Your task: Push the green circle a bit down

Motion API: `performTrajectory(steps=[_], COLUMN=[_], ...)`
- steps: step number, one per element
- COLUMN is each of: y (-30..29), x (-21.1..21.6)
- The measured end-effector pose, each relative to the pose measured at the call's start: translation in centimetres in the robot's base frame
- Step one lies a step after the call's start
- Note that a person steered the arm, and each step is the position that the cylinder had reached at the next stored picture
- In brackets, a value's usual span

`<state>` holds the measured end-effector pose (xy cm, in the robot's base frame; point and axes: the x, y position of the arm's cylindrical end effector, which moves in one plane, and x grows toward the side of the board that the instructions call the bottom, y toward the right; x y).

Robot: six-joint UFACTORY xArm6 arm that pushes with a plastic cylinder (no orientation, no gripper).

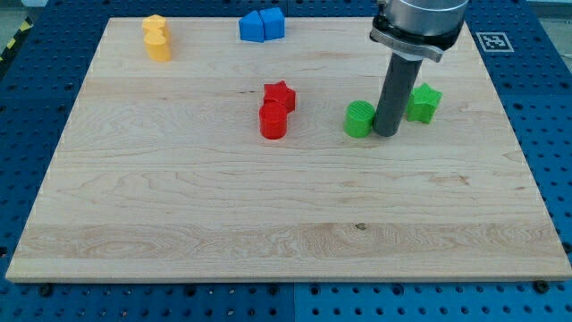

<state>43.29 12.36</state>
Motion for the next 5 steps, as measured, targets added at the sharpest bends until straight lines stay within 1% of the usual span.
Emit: performTrajectory(steps=[1,2,3,5], y=[0.4,0.3,-2.0,-3.4], x=[-1.5,-5.0,-5.6,-0.8])
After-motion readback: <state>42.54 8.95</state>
